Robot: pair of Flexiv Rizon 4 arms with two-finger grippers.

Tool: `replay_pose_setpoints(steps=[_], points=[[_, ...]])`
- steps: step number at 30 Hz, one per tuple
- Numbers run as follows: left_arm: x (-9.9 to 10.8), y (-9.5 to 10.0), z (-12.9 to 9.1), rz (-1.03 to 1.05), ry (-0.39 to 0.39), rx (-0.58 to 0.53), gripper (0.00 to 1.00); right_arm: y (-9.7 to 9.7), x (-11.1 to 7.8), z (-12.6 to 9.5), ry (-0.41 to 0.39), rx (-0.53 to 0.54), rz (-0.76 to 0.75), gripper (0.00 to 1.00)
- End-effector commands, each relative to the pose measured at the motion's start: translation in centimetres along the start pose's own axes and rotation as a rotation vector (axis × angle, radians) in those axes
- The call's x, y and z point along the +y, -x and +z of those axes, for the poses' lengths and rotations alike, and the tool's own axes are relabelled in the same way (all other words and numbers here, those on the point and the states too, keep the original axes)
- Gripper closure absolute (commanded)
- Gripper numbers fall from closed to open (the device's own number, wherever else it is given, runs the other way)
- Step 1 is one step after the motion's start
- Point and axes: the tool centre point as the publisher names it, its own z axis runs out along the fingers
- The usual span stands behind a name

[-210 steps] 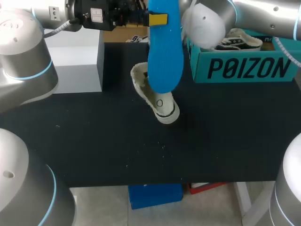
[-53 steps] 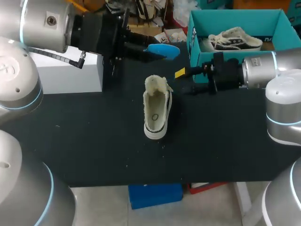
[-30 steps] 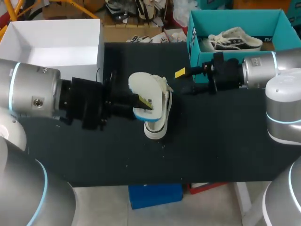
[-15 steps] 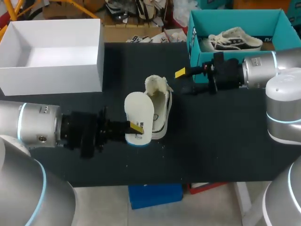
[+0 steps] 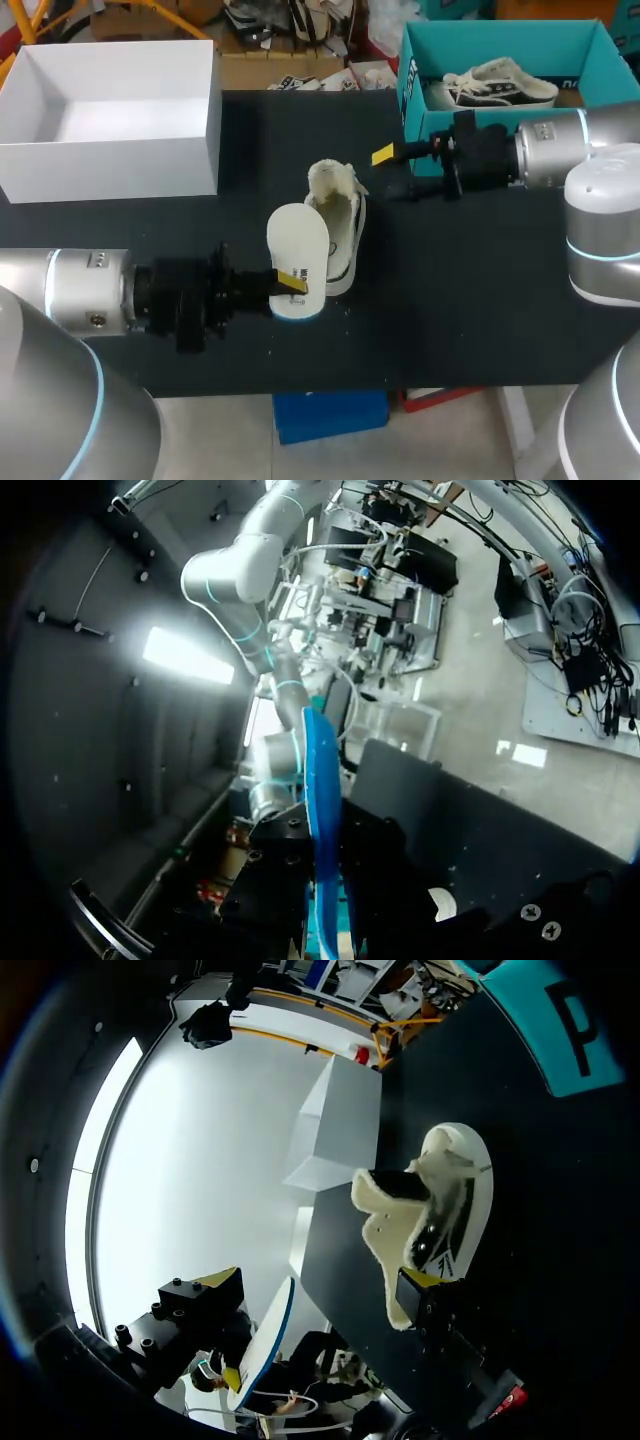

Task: Take the shoe out of the shoebox, open the shoe tongue, remove and reinsert the insole, then place the shoe into the shoebox

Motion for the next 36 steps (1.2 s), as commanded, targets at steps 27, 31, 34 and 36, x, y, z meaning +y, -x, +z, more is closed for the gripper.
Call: replay_pose_setpoints(steps=[27, 31, 34, 36], points=[[7.7, -4.0, 3.8, 0.449, 0.012, -0.134, 1.0, 0.0, -0.1, 0.1, 0.004, 0.0, 0.0, 0.0], [9.5, -4.5, 4.3, 0.449, 0.024, -0.124, 1.0, 0.0, -0.1, 0.1, 0.004, 0.0, 0.0, 0.0], [10.8, -4.5, 4.7, 0.453, 0.03, -0.125, 1.0, 0.0, -0.1, 0.1, 0.004, 0.0, 0.0, 0.0], [11.4, -4.5, 4.9, 0.45, 0.034, -0.124, 1.0, 0.0, -0.1, 0.1, 0.004, 0.0, 0.0, 0.0]])
